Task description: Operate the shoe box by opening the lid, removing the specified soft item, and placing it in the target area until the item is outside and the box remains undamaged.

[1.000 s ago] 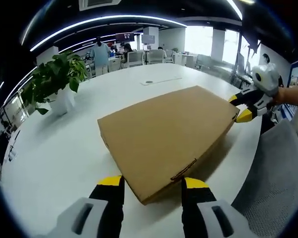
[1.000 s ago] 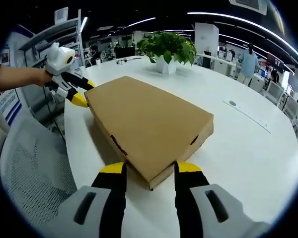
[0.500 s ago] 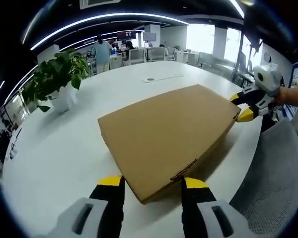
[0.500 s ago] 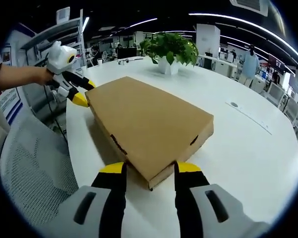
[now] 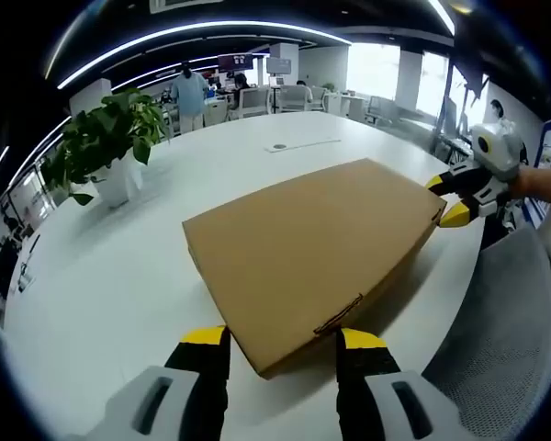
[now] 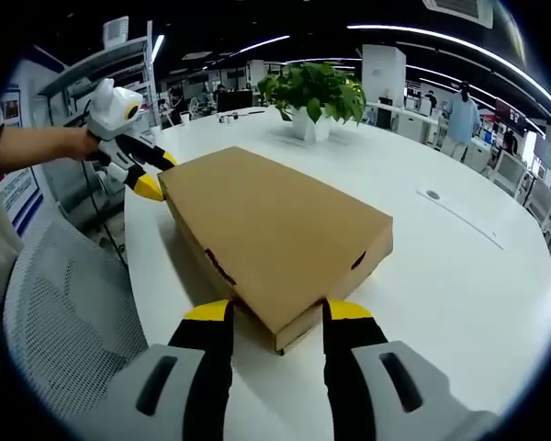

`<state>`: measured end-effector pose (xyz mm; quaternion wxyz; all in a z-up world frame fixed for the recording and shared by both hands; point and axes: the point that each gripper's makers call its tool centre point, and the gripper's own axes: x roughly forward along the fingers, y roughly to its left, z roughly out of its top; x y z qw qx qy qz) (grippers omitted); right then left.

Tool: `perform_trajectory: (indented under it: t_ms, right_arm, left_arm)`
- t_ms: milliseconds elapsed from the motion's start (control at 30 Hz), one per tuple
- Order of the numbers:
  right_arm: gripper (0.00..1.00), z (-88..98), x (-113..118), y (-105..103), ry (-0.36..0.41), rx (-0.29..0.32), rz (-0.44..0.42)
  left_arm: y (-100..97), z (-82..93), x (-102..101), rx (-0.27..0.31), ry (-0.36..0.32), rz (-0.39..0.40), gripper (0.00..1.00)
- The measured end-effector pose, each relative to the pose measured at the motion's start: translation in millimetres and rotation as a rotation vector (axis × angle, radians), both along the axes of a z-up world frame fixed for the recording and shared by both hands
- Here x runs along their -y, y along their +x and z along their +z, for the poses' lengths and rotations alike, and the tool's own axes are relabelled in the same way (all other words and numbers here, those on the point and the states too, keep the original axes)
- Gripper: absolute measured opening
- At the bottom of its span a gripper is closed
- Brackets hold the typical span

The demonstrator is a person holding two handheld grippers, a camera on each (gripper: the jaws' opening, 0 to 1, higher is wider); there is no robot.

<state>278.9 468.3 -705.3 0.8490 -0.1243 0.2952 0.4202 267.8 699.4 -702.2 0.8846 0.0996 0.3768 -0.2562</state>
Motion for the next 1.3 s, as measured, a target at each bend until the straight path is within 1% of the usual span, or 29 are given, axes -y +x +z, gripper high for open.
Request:
perform_trajectory:
  t_ms: [167,400,800,867,1000,1233,1300]
  right_arm:
    - [0.35,6.5,0,0,0.01,0.008,0.003]
    - [0.36,17.1,0,-1,0.019,0.027,0.014]
    - [0.38,38.9,-1,1,0.042,0.065,0.029]
    - [0.37,45.8,-1,2,0.044,0.084,0.03]
    - [0.34,57.2,0,9,0.047,0.116,0.023]
    - [0.33,72.5,0,20,0.057,0.153,0.017]
    - [0.33,77.1,0,24,0.064,0.162,0.012]
  left_arm:
    - [0.1,5.7,0,0.01,-0.017,0.012,0.49]
    - [0.7,18.1,1,0.028,-0.031,0.014,0.51]
    - [3.1,40.6,4,0.058,-0.03,-0.009,0.55]
    - [5.6,46.2,3,0.079,-0.015,-0.018,0.55]
    - [11.4,59.6,2,0.106,-0.04,-0.008,0.54]
    - [21.5,74.4,2,0.152,-0.032,-0.014,0.53]
    - [27.3,78.7,-2,0.187,-0.001,-0.023,0.49]
